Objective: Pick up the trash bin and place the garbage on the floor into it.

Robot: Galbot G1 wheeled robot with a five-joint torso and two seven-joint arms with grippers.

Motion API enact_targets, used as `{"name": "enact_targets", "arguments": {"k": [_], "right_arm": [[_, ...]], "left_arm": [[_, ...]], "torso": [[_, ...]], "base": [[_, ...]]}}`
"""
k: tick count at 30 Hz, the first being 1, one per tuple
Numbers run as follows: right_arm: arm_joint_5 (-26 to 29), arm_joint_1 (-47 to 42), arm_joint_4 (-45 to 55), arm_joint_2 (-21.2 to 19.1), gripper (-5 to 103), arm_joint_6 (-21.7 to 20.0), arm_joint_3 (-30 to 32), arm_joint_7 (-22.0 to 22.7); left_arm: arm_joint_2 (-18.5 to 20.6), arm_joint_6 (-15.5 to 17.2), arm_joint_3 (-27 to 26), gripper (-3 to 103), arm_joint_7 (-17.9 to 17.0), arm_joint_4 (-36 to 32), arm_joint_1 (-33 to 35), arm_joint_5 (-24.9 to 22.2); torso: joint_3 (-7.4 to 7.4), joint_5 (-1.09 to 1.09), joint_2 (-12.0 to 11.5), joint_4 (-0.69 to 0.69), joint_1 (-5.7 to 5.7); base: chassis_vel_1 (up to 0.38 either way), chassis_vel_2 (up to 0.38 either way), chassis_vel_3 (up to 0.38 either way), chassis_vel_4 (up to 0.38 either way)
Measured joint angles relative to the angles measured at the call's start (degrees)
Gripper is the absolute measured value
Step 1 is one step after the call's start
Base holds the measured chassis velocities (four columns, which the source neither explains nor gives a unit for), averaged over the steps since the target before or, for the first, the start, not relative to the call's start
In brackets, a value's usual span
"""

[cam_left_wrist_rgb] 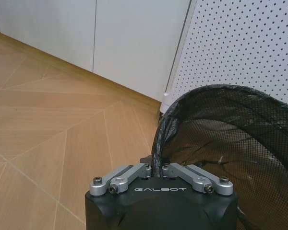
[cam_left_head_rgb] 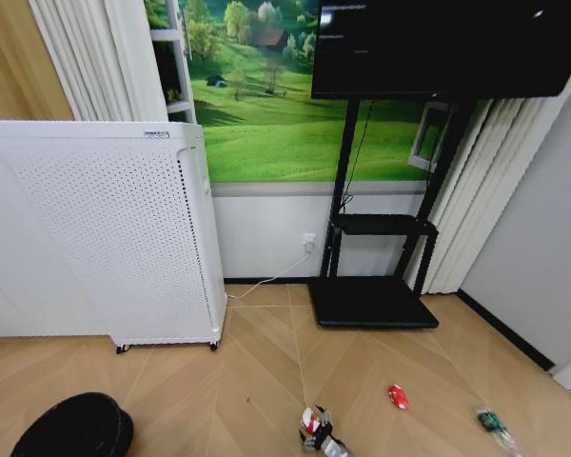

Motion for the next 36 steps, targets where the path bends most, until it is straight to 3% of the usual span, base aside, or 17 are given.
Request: {"name": "enact_targets", "arguments": {"k": [2, 8, 14, 16, 17, 19, 22, 23, 28, 32, 36], "right_arm": [[-1.69, 0.51, -0.75, 0.01, 102, 0.39, 0.32, -0.02], [-3.26, 0.17, -1.21, -0.9, 94, 0.3, 1.11, -0.95], [-3.2, -0.97, -0.69, -1.06, 73, 0.77, 2.19, -2.1], [-3.07, -1.12, -0.61, -1.06, 73, 0.83, 2.29, -2.21], [-2.71, -1.29, -0.46, -1.06, 62, 0.87, 2.32, -2.31], [-2.02, -1.63, -0.14, -1.09, 51, 0.9, 2.34, -2.39], [-1.76, -1.72, -0.04, -1.13, 51, 0.98, 2.41, -2.43], [-1.53, -1.73, -0.02, -1.13, 43, 1.04, 2.47, -2.44], [-1.16, -1.73, 0.01, -1.13, 36, 1.07, 2.56, -2.45], [3.16, -1.32, 1.39, -1.48, 35, 0.88, 2.95, -2.74], [11.41, -3.67, 12.47, -3.78, 35, -1.15, 2.98, -3.72]], "left_arm": [[0.0, -0.44, -0.02, 3, 0.52, -0.04, 0.03, -0.61], [0.62, -0.92, -0.21, 3, 1.23, -0.23, -0.5, -1.89], [0.63, -0.92, 0.18, 3, 0.92, -0.55, -1.44, -1.84], [0.63, -0.92, 0.24, 3, 0.84, -0.61, -1.64, -1.81], [0.63, -0.92, 0.32, 3, 0.77, -0.7, -1.83, -1.79], [0.75, -0.91, 0.49, 3, 0.59, -0.87, -2.18, -1.77], [0.94, -0.88, 0.62, 3, 0.46, -0.95, -2.46, -1.73], [1.01, -0.88, 0.69, 3, 0.39, -0.98, -2.62, -1.69], [1.14, -0.88, 0.84, 3, 0.31, -1.0, -2.87, -1.55], [2.43, -1.17, 2.93, 3, 0.35, -1.75, -3.42, -0.05], [5.77, -1.05, 9.68, 3, -2.57, -4.15, -6.57, 0.84]], "torso": [[0.0, -0.01, 0.0, 0.01, 0.0], [0.0, -0.01, 0.0, -0.01, 0.0], [0.0, -0.01, 0.0, -0.01, 0.0], [0.0, -0.01, 0.0, -0.01, 0.0], [0.0, -0.01, 0.0, -0.01, 0.0], [0.0, -0.01, 0.0, -0.01, 0.0], [0.0, -0.01, 0.0, 0.0, 0.0], [0.0, 0.0, 0.0, -0.01, 0.0], [0.0, 0.0, 0.0, 0.0, 0.0], [0.0, 0.0, 0.0, 0.01, 0.0], [0.0, -0.01, 0.0, 0.0, 0.0]], "base": [[0.0, 0.0, 0.0, 0.0], [0.0, 0.0, 0.0, 0.0], [0.0, 0.0, 0.0, 0.0], [0.0, 0.0, 0.0, 0.0], [0.0, 0.0, 0.0, 0.0], [0.0, 0.0, 0.0, 0.0], [0.0, 0.0, 0.0, 0.0], [0.0, 0.0, 0.0, 0.0], [0.0, 0.0, 0.0, 0.0], [0.0, 0.0, 0.0, 0.0], [0.0, 0.0, 0.0, 0.0]]}}
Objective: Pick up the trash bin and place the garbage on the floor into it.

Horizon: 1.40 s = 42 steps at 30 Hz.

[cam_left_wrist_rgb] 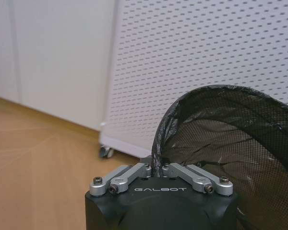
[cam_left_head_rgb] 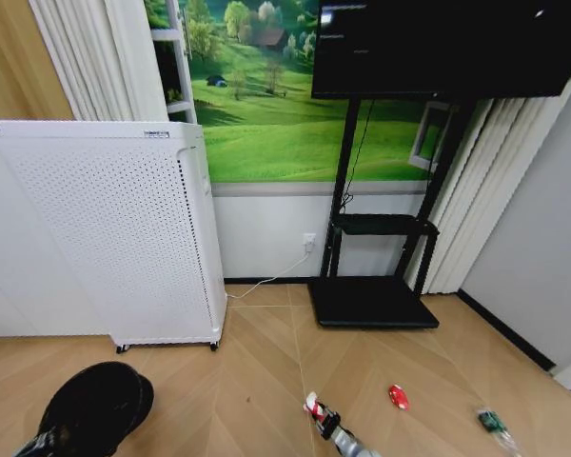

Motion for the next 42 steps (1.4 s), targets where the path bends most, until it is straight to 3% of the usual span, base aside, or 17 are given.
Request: {"name": "enact_targets", "arguments": {"k": [4, 7, 8, 10, 12, 15, 16, 19, 21, 22, 26, 30, 37, 42], "right_arm": [[7.03, -1.93, 11.63, -2.31, 35, -1.35, 1.45, -0.29], [9.13, -2.29, 13.79, -3.02, 35, -1.51, 1.63, -0.41], [13.06, -2.75, 17.84, -4.25, 35, -1.86, 1.39, -0.94], [15.39, -3.07, 20.9, -5.3, 35, -2.13, 0.85, -1.33], [20.13, -4.61, 30.5, -7.73, 35, -3.63, -1.19, -1.95], [22.28, -5.76, 37.1, -9.1, 35, -4.84, -3.39, -2.07], [22.28, -5.76, 37.1, -9.1, 35, -4.84, -3.39, -2.07], [23.36, -8.43, 45.14, -9.62, 35, -6.99, -8.1, -1.97], [23.45, -9.15, 46.56, -9.81, 35, -7.06, -8.82, -2.0], [23.72, -10.54, 48.93, -10.91, 35, -6.81, -9.9, -2.37], [23.82, -11.97, 50.96, -12.77, 35, -5.97, -10.89, -2.72], [22.37, -13.08, 52.06, -14.08, 35, -4.21, -12.88, -3.74], [20.02, -11.92, 48.57, -13.25, 35, -2.26, -15.6, -4.23], [18.75, -11.24, 44.66, -12.53, 35, -1.48, -15.77, -5.68]], "left_arm": [[4.73, 0.74, 9.68, 3, -3.77, -1.68, -5.34, 0.32], [5.68, 0.74, 11.59, 3, -4.49, -1.9, -6.21, 0.32], [6.87, 0.67, 14.04, 3, -5.08, -2.2, -7.12, 0.23], [7.36, 0.3, 15.38, 3, -5.11, -2.25, -7.58, 0.16], [8.07, -0.19, 18.62, 3, -4.85, -2.56, -8.57, 0.07], [8.18, -0.32, 21.21, 3, -4.24, -2.74, -9.15, -0.22], [8.18, -0.32, 21.21, 3, -4.24, -2.74, -9.15, -0.22], [8.61, -0.79, 30.12, 3, -4.93, -1.67, -12.11, -2.09], [8.79, -1.02, 33.1, 3, -5.73, -1.14, -13.42, -2.73], [9.05, -1.36, 37.45, 3, -7.0, -0.24, -15.86, -3.98], [9.2, -1.49, 41.9, 3, -8.15, 0.93, -18.88, -4.65], [8.67, -1.39, 50.37, 3, -9.57, 3.4, -23.31, -3.63], [6.88, -0.23, 57.15, 3, -9.78, 1.82, -22.74, -1.43], [6.39, 0.37, 57.3, 3, -9.14, -2.0, -18.89, -1.01]], "torso": [[0.0, 0.0, 0.01, -0.03, 0.01], [0.0, 0.0, 0.01, -0.04, 0.0], [0.0, 0.02, 0.01, -0.05, 0.01], [0.0, 0.02, 0.01, -0.02, 0.01], [0.0, 0.01, 0.01, -0.01, 0.01], [-0.01, 0.01, 0.01, 0.01, 0.0], [-0.01, 0.01, 0.01, 0.01, 0.0], [-0.01, 0.02, 0.01, 0.01, 0.0], [0.0, 0.0, 0.0, 0.0, 0.0], [0.0, 0.01, 0.01, -0.02, 0.0], [-0.01, 0.01, 0.01, -0.03, 0.0], [0.0, 0.02, 0.01, -0.01, 0.01], [0.0, 0.02, 0.01, -0.02, 0.0], [-0.01, 0.02, 0.01, -0.01, 0.0]], "base": [[0.0, 0.0, 0.0, 0.0], [0.0, 0.0, 0.0, 0.0], [0.0, 0.0, 0.0, 0.0], [0.0, 0.0, 0.0, 0.0], [0.0, 0.0, 0.0, 0.0], [0.0, 0.0, 0.0, 0.0], [0.0, 0.0, 0.0, 0.0], [0.0, 0.0, 0.0, 0.0], [0.0, 0.0, 0.0, 0.0], [0.0, 0.0, 0.0, 0.0], [0.0, 0.0, 0.0, 0.0], [0.0, 0.0, 0.0, 0.0], [0.0, 0.0, 0.0, 0.0], [0.0, 0.0, 0.0, 0.0]]}}
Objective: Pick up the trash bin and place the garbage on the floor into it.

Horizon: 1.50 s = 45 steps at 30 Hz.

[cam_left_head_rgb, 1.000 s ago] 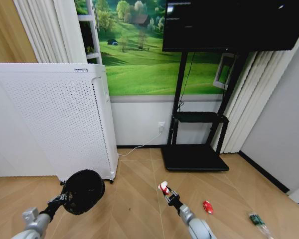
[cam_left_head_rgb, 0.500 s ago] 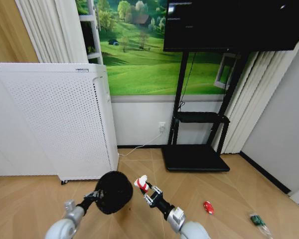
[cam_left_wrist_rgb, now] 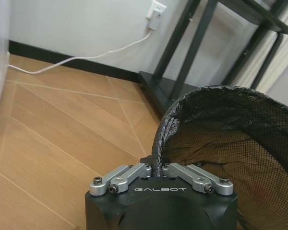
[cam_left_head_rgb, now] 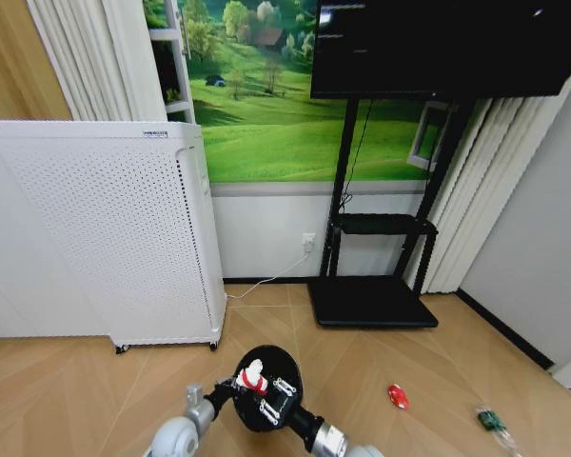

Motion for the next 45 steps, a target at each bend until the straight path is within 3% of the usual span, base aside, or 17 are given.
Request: {"name": "enact_targets", "arguments": {"k": [3, 5, 8, 9, 16, 18, 21, 31, 35, 39, 45], "right_arm": [[-0.42, 0.21, -1.29, 0.35, 34, 0.12, 0.13, -0.13], [-0.49, 0.24, -1.65, 0.52, 40, 0.11, 0.13, -0.13], [-0.65, 0.28, -1.67, 0.58, 56, 0.01, 0.16, -0.1], [-0.65, 0.28, -1.67, 0.58, 56, 0.01, 0.16, -0.1], [-0.45, -0.67, 0.0, 0.0, 88, 0.14, 1.74, 0.27], [-0.14, -0.92, 0.6, 0.01, 88, 0.2, 2.23, 0.61], [0.5, -1.28, 1.94, -0.03, 97, -0.05, 3.51, 1.48], [3.23, -0.36, 3.35, -1.49, 100, -1.42, 6.5, 4.46], [7.7, 3.11, 0.54, -2.38, 100, -4.79, 6.44, 7.9], [7.58, 3.45, -0.8, -1.37, 100, -5.53, 5.35, 8.46], [6.78, 2.83, -1.37, -1.31, 100, -5.16, 5.27, 8.63]], "left_arm": [[0.12, 0.11, -0.65, 3, 0.69, -1.73, 1.9, 0.24], [0.13, 0.11, -1.13, 3, 0.89, -2.51, 2.78, 0.34], [-0.22, 0.11, -2.23, 3, 1.3, -3.34, 4.1, 0.75], [-0.22, 0.11, -2.23, 3, 1.3, -3.34, 4.1, 0.75], [-0.36, -0.02, -3.88, 3, 1.37, -3.41, 4.31, 0.57], [-0.36, -0.06, -4.31, 3, 1.36, -3.25, 4.36, 0.44], [-0.5, -0.1, -5.77, 3, 1.53, -2.87, 4.45, -0.01], [-0.29, -0.22, -8.92, 3, 1.58, -2.82, 4.75, -1.61], [-0.03, -0.58, -15.83, 3, 2.02, -3.12, 5.58, -3.57], [0.73, -0.59, -19.33, 3, 2.98, -3.76, 7.6, -4.24], [0.37, -0.66, -18.93, 3, 2.75, -3.1, 6.97, -4.39]], "torso": [[0.0, 0.0, 0.0, 0.0, 0.0], [0.0, 0.0, 0.0, 0.01, 0.0], [0.0, -0.01, 0.0, 0.0, 0.0], [0.0, -0.01, 0.0, 0.0, 0.0], [0.0, -0.02, 0.0, 0.0, 0.0], [0.0, -0.01, 0.0, 0.0, 0.0], [0.0, -0.01, 0.0, 0.0, 0.0], [0.0, -0.03, 0.0, -0.01, 0.0], [0.01, -0.02, 0.0, 0.0, 0.0], [0.0, -0.02, -0.01, 0.02, 0.0], [0.0, -0.02, 0.0, -0.01, 0.0]], "base": [[0.0, 0.0, 0.0, 0.0], [0.0, 0.0, 0.0, 0.0], [0.0, 0.0, 0.0, 0.0], [0.0, 0.0, 0.0, 0.0], [0.0, 0.0, 0.0, 0.0], [0.0, 0.0, 0.0, 0.0], [0.0, 0.0, 0.0, 0.0], [0.0, 0.0, 0.0, 0.0], [-0.008, -0.008, 0.015, 0.013], [-0.076, -0.071, 0.083, 0.079], [-0.174, -0.167, 0.161, 0.181]]}}
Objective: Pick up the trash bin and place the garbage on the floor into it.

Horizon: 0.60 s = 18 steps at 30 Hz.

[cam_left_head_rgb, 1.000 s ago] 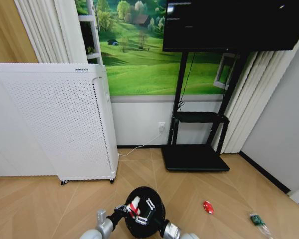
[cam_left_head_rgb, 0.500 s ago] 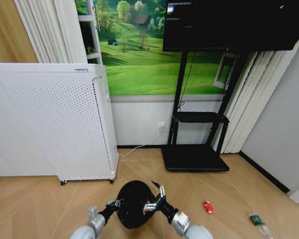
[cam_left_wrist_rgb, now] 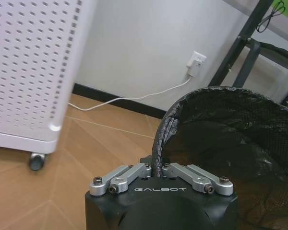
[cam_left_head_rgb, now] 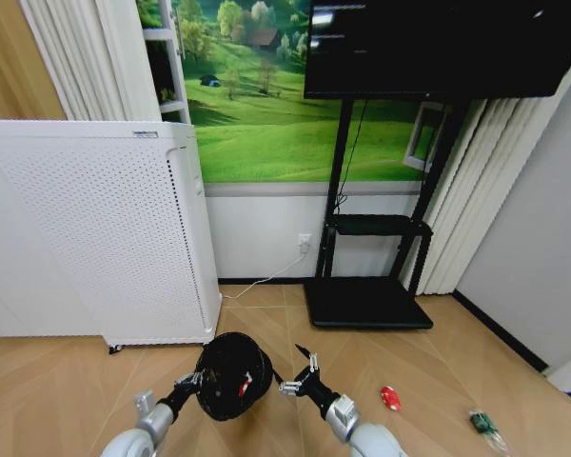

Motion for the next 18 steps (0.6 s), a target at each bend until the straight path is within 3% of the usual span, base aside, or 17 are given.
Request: {"name": "enact_targets", "arguments": {"k": [10, 18], "right_arm": [[-0.19, 0.23, -0.91, -0.68, 100, 0.82, 0.19, 0.6], [-1.32, 0.07, -2.02, 0.03, 100, 1.89, 0.06, 1.33]], "left_arm": [[-0.03, 0.0, -0.98, 3, -0.35, 1.14, -0.98, -0.75], [-0.17, -0.09, -2.49, 3, -0.21, 1.13, -0.35, -1.01]], "torso": [[0.0, 0.02, 0.0, 0.01, 0.0], [0.0, 0.04, 0.0, 0.0, 0.0]], "base": [[-0.272, -0.241, 0.262, 0.24], [-0.365, -0.317, 0.375, 0.306]]}}
